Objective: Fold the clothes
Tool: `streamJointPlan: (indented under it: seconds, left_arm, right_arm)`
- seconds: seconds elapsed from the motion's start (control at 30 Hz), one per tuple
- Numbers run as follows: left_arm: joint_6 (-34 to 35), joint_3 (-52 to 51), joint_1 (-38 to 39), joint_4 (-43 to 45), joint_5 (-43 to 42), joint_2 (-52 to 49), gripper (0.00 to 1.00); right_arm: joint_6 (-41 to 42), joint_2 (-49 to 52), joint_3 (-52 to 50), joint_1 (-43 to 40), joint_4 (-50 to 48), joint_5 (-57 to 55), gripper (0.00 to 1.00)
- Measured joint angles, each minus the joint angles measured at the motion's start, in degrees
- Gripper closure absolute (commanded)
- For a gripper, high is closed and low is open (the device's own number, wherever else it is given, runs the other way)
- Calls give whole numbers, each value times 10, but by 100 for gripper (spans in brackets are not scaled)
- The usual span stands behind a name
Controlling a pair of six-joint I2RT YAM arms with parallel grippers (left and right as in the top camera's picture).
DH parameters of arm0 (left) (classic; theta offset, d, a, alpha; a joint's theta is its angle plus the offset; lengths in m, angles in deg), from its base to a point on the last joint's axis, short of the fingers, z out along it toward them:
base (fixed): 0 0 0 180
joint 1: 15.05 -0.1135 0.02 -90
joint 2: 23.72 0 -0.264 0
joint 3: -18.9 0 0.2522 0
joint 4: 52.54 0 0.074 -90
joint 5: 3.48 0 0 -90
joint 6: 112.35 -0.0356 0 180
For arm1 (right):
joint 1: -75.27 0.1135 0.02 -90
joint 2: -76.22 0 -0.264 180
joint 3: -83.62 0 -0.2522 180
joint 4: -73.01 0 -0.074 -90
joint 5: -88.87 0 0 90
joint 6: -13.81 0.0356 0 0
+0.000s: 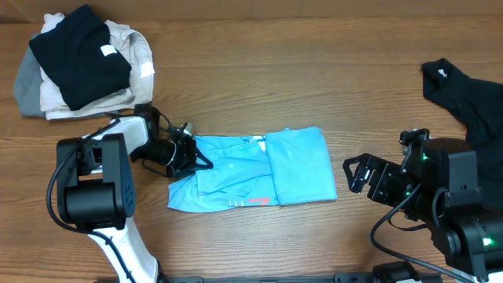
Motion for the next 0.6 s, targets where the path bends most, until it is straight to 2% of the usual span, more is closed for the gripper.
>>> streamJointPlan:
  seconds: [0.13,0.4,0.6]
  left_arm:
    - [57,45,-5,-80,84,-2,96]
    - [156,197,-57,-249,370,-40,96]
    - [183,315,-74,-339,470,-48,96]
  right_arm:
    - [0,0,0,0,0,0,0]
    - [0,0,0,0,0,0,0]
    - [0,0,-5,0,-9,0,0]
